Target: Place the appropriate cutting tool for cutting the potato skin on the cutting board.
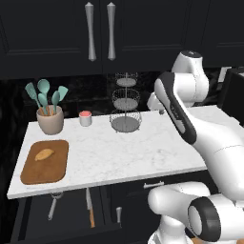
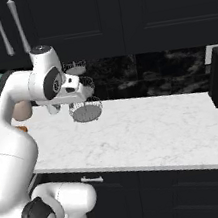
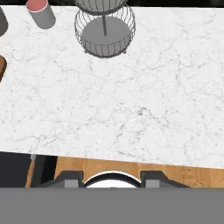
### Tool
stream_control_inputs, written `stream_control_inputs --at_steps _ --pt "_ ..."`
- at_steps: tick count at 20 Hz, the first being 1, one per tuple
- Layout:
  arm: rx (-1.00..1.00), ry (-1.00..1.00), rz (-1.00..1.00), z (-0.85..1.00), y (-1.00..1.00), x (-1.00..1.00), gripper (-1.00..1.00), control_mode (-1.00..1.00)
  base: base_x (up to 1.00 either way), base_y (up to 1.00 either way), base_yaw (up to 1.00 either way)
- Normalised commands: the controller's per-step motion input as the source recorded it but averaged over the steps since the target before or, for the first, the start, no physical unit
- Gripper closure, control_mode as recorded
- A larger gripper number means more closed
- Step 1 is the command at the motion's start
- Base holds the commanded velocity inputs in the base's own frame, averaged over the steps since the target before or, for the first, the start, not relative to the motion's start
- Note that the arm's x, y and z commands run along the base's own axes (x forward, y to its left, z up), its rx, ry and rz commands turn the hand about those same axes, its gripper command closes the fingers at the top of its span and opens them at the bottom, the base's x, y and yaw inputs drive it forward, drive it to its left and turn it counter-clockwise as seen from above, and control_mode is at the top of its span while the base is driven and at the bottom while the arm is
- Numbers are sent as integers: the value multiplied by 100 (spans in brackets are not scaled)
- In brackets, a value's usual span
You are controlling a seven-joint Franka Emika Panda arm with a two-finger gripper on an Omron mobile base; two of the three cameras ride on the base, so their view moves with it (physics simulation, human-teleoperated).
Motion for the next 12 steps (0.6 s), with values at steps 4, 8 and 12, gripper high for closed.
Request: stream_control_inputs --at_steps 4,8,12 --pt "0 -3 1 0 12 -41 -100 -100 0 0 0" --pt "-3 -2 0 -21 93 -79 -100 -100 0 0 0" --pt "-13 0 -12 -31 100 -40 -100 -100 0 0 0"
